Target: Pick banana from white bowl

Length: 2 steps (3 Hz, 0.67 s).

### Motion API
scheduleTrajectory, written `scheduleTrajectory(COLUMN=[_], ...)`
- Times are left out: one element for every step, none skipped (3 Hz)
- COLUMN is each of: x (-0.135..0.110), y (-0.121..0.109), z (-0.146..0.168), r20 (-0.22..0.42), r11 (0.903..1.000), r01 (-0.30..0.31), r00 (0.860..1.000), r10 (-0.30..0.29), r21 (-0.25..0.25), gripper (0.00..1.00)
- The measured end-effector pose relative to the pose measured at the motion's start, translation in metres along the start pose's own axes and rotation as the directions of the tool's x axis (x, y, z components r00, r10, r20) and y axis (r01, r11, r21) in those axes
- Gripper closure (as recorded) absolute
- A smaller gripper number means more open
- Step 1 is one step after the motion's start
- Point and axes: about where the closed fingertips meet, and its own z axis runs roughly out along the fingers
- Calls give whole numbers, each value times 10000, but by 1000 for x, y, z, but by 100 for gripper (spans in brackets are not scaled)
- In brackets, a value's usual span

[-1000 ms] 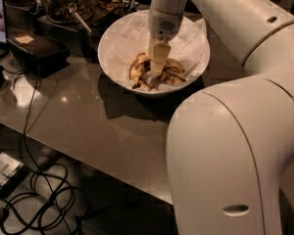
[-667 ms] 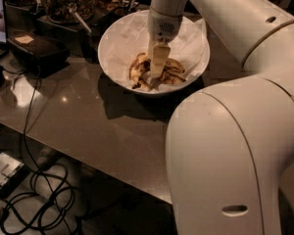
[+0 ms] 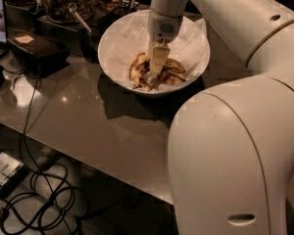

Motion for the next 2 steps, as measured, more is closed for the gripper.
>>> scheduleTrajectory(x=[1, 3], y=[4, 11], z=[-3, -7], r20=[-59, -193], r11=[10000, 9993], r01=[-26, -341], r00=[10000, 9992], r10=[26, 344], r21=[24, 155], gripper=[84, 100])
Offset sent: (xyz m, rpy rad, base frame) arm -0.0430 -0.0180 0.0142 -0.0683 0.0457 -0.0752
